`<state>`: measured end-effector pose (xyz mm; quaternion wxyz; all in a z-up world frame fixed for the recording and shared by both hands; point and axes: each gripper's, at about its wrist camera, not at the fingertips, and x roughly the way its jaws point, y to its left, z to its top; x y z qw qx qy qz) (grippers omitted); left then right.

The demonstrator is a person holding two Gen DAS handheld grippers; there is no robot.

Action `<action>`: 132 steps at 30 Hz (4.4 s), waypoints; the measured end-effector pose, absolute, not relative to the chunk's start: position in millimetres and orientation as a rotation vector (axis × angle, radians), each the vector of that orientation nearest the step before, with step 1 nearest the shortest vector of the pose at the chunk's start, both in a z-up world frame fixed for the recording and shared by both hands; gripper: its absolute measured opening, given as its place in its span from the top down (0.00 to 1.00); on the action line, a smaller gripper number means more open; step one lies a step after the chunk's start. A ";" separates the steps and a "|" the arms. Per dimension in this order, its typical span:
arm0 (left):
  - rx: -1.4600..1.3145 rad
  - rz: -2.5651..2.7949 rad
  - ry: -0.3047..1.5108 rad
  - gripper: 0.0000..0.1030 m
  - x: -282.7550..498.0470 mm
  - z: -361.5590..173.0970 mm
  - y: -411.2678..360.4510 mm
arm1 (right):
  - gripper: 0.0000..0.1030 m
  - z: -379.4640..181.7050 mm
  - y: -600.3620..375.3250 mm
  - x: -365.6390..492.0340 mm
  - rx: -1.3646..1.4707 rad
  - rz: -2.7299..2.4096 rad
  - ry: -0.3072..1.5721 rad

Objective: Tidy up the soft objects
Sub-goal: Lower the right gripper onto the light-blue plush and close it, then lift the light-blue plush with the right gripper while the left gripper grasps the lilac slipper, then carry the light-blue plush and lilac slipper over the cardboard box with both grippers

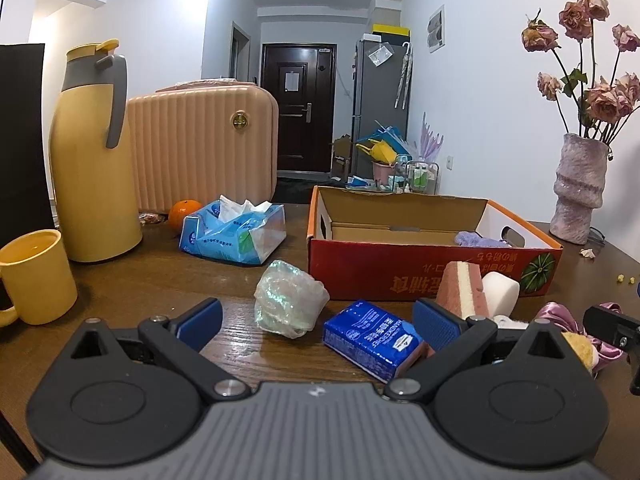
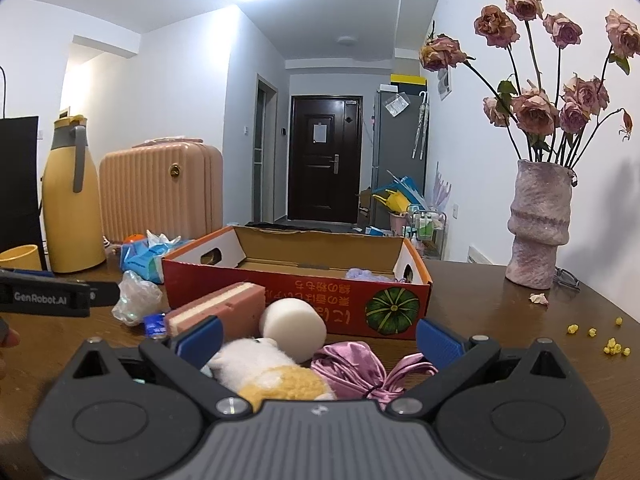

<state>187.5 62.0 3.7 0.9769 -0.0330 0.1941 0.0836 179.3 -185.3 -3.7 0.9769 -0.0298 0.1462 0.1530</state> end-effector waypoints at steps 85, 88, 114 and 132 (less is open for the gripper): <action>-0.062 0.094 0.480 0.00 146.9 -13.9 -9.8 | 0.69 0.2 -233.1 149.3 0.163 0.305 0.283; -0.047 0.116 0.502 0.00 150.8 -17.2 -18.0 | 0.69 0.1 -234.0 148.3 0.163 0.308 0.281; -0.076 0.142 0.670 0.64 174.9 -39.3 -12.3 | 0.69 -2.4 -231.1 148.0 0.147 0.307 0.298; -0.106 0.114 0.574 0.65 159.9 -23.4 -3.2 | 0.69 -3.8 -231.4 150.6 0.138 0.287 0.300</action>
